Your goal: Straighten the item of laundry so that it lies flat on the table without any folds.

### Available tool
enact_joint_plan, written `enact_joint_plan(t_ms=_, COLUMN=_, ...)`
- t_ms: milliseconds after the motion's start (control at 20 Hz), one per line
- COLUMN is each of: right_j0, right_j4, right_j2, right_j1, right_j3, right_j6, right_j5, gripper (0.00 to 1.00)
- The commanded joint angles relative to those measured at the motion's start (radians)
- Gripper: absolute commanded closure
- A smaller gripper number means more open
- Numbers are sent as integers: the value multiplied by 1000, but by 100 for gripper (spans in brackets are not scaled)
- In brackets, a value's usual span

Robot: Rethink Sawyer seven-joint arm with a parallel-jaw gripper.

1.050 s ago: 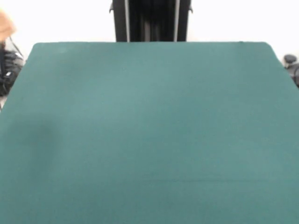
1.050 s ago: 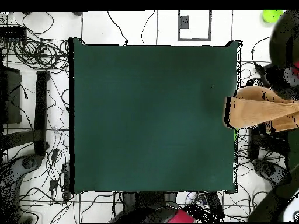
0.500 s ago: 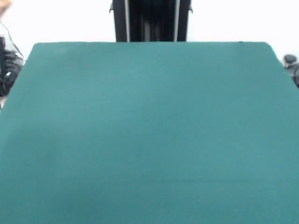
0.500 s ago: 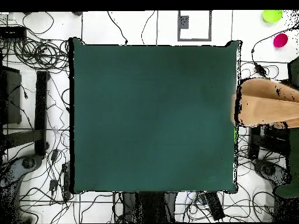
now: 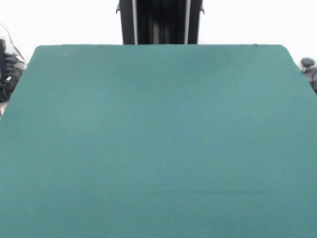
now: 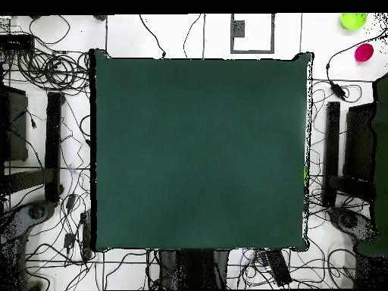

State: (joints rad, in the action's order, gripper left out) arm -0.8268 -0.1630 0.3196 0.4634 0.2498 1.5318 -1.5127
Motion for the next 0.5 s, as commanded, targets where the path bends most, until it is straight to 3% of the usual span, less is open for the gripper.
enact_joint_plan(t_ms=50, right_j0=-34, right_j4=85, right_j2=-246, right_j1=-215, right_j3=-210, right_j6=-796, right_j5=-25, gripper=100)
enact_joint_plan(t_ms=150, right_j0=-51, right_j4=139, right_j2=-319, right_j1=-205, right_j3=-171, right_j6=-831, right_j5=70, gripper=100)
enact_joint_plan(t_ms=250, right_j0=-64, right_j4=174, right_j2=-348, right_j1=-211, right_j3=-156, right_j6=-822, right_j5=88, gripper=100)
enact_joint_plan(t_ms=500, right_j0=-83, right_j4=203, right_j2=-325, right_j1=-255, right_j3=-176, right_j6=-841, right_j5=37, gripper=100)
